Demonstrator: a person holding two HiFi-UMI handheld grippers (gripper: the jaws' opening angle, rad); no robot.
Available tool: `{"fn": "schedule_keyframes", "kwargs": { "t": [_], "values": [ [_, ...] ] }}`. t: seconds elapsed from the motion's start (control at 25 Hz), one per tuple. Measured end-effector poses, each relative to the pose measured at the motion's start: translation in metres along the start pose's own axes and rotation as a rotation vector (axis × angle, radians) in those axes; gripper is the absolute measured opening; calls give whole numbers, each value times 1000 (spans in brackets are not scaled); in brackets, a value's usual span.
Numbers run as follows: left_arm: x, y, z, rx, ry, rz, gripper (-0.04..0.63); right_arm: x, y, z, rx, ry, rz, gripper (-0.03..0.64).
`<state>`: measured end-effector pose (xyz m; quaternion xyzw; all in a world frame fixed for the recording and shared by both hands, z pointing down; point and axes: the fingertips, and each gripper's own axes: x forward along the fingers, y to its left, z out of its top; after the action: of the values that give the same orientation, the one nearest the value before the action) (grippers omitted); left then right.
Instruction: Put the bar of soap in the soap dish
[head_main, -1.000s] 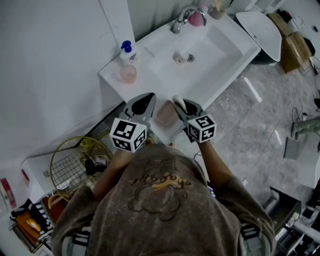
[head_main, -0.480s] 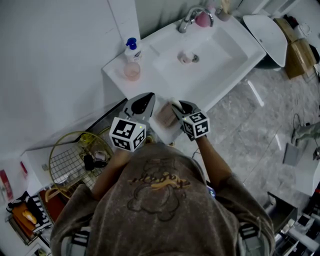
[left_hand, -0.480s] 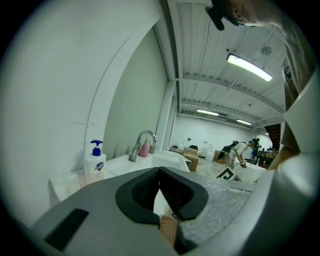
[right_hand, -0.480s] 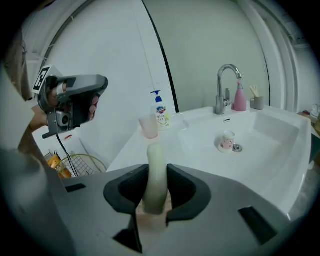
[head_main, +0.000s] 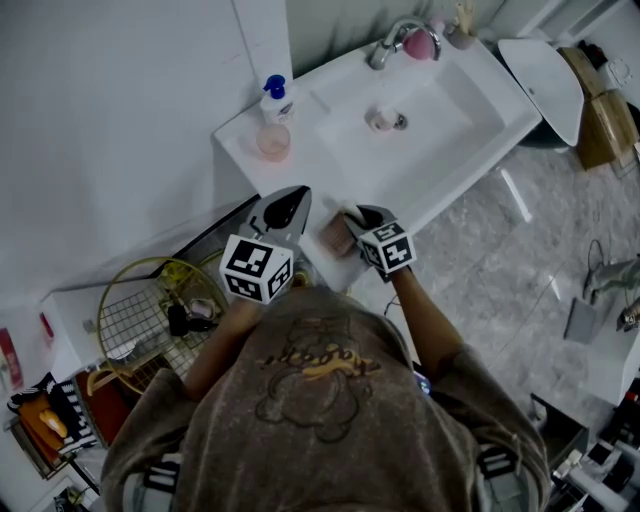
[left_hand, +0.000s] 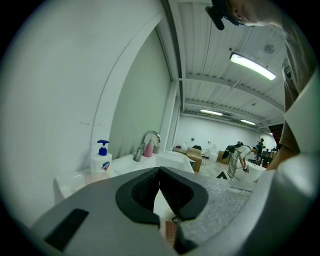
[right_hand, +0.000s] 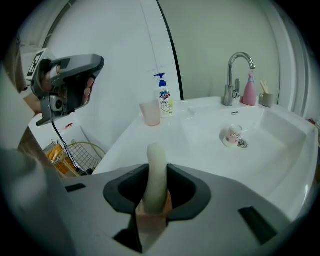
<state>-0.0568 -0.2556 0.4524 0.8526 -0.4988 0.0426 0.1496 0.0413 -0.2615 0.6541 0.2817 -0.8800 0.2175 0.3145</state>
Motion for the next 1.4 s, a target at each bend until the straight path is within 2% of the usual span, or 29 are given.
{"fn": "schedule_keyframes", "kwargs": {
  "t": [0.84, 1.4],
  "values": [
    [-1, 0, -3, -12, 5, 0, 5, -2, -13, 3, 14, -34, -28, 156],
    [10, -20, -2, 7, 10, -68, 5, -51, -28, 44, 35, -202, -81, 156]
  ]
}}
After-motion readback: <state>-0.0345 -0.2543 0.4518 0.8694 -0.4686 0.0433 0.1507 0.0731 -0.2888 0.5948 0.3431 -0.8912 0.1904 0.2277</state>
